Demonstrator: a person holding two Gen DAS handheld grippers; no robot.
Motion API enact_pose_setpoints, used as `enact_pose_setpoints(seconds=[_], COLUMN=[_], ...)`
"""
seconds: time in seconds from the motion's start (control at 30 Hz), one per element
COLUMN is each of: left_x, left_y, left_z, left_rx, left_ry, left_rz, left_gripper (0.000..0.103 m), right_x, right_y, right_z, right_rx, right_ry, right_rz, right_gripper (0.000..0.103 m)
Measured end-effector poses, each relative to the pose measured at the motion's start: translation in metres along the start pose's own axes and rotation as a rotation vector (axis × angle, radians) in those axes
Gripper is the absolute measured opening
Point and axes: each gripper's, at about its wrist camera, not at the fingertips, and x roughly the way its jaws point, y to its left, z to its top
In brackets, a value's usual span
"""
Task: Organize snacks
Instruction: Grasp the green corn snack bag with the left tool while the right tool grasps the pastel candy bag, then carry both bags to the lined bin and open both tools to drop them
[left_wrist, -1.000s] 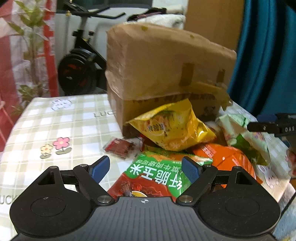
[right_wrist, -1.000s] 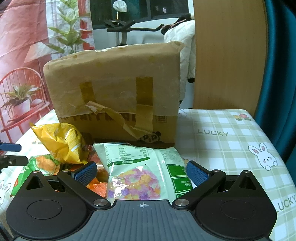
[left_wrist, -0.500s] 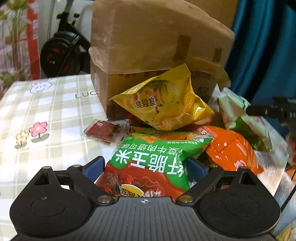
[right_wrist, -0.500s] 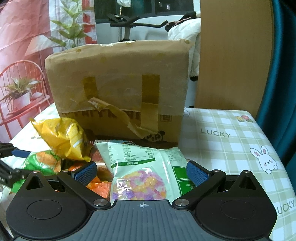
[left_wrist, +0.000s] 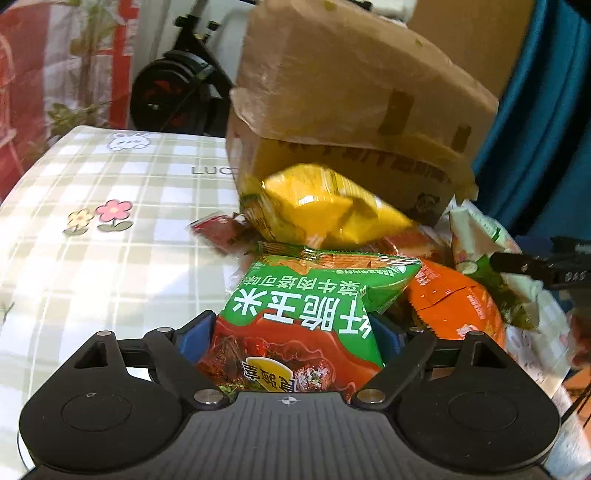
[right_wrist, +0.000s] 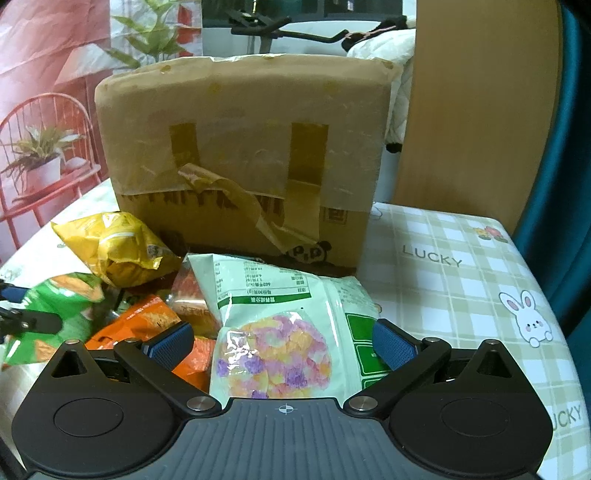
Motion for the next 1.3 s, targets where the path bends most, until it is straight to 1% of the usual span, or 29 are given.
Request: enact_pose_setpoints(seconds=[0.17, 0.27, 0.4, 0.57, 0.63, 0.77, 0.87, 1.03, 1.07, 1.1, 1.13, 1.17, 1.2, 1.3], left_x=[-0.018, -0.028, -0.039, -0.05, -0.054, -0.059, -0.062, -0.07, -0.071, -0.074, -0.075, -0.077, -0.079, -0.084], left_y=[-0.005, -0.006, -0.012, -0.018, -0.02, -0.023, -0.026, -0.027, -0.027, -0.028, -0.029, -0.029, -0.03, -0.033], left_z=[-0.003, -0.003, 0.001, 0.004, 0.006, 0.009, 0.01, 0.009, 0.009, 0.009, 0.009, 0.01, 0.011, 0.014], left_rx=[-0.005, -0.046, -0.05, -0.043, -0.048, -0.049, -0.043, -0.049, -0.05, -0.05, -0.05, -0.051, -0.051, -0.048], left_ry=[-0.039, -0.07, -0.117, -0.163, -0.178, -0.201, -0.211, -0.231, -0.237, -0.245, -0.254, -0.262, -0.27, -0.295], left_rz=[0.03, 0.037, 0.057, 0.075, 0.085, 0.103, 0.118, 0.137, 0.14, 0.143, 0.148, 0.152, 0.154, 0.16], left_gripper=[0.088, 0.088, 0.088, 0.088, 0.088, 0.088, 0.088, 0.088, 0.088, 0.088, 0.088, 0.088, 0.088, 0.088], right_x=[0.002, 0.001, 0.009, 0.027, 0.032, 0.034, 0.038, 0.037, 0.035, 0.033, 0.03, 0.027, 0.022, 0.009], right_y=[-0.005, -0.01, -0.02, -0.04, -0.044, -0.043, -0.039, -0.037, -0.037, -0.038, -0.038, -0.038, -0.037, -0.036], right_z=[0.003, 0.007, 0.013, 0.008, 0.003, -0.002, -0.003, -0.007, -0.008, -0.009, -0.009, -0.01, -0.01, -0.012], right_rx=[0.014, 0.012, 0.014, 0.136, 0.169, 0.177, 0.145, 0.138, 0.139, 0.142, 0.144, 0.144, 0.139, 0.126], right_ry=[-0.006, -0.019, -0.003, 0.047, 0.054, 0.048, 0.067, 0.06, 0.058, 0.056, 0.048, 0.039, 0.026, 0.004], right_rz=[-0.003, -0.004, 0.011, 0.064, 0.075, 0.059, 0.022, 0.004, 0.007, 0.012, 0.02, 0.023, 0.03, 0.037], right_gripper=[0.102, 0.102, 0.102, 0.102, 0.103, 0.103, 0.103, 0.103, 0.101, 0.094, 0.09, 0.082, 0.077, 0.072])
